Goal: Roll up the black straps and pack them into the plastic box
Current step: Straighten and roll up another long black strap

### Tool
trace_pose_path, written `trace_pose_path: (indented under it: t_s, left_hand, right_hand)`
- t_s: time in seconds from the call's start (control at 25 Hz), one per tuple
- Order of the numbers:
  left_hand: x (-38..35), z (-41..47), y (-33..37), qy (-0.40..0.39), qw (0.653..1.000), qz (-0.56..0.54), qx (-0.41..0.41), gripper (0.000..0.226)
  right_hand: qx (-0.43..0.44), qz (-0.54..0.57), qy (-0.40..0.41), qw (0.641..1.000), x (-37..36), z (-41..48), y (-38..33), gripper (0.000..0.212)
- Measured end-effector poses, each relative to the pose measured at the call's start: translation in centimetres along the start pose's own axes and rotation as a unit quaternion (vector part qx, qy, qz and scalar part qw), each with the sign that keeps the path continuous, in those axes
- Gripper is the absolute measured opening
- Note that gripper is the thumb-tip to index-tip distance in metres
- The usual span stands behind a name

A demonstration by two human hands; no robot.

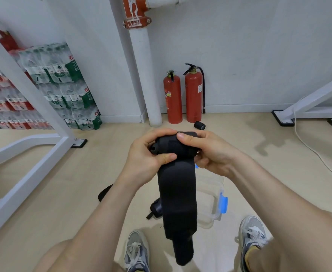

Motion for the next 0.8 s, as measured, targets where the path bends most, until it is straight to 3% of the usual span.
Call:
trace_pose_path:
  t_s: [0.08,0.2,0.36,0.48,0.8]
  left_hand:
    - [-0.1,0.0,-1.2,0.006,0.997,-0.038,0.062,0.062]
    - [-0.8,-0.4,-2.6,-0.001,0.977,-0.13,0.17,0.058]
    - [-1.6,-1.0,-3.2,-0.016,0.955,-0.145,0.259,0.062]
    - [-1.3,-1.0,-3.4,0.008,0.951,-0.157,0.268,0.062]
    - [-0.8,-1.0,-3.3,0.039,0.945,-0.202,0.253,0.032]
  right_hand:
    - [0.016,0.016,0.023,0.999,0.6,0.6,-0.2,0.033]
    - [0.041,0.049,0.047,0.997,1.3,0.8,-0.7,0.014]
    - [0.065,0.021,0.054,0.996,0.7,0.9,-0.4,0.029]
    - [0.1,-0.04,0.048,0.993,0.2,0.6,-0.9,0.029]
    - [0.193,-0.109,0.042,0.974,-0.2,0.0,-2.0,0.04]
Point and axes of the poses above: each hand's wrist, its own z-axis towards the middle knuckle, its own x-axis out of the back of the hand, y = z × x, the point moved 8 cm from there along z, towards the middle knuckle, and after that the axes turned 4 degrees about y, right-handed, at the moved point
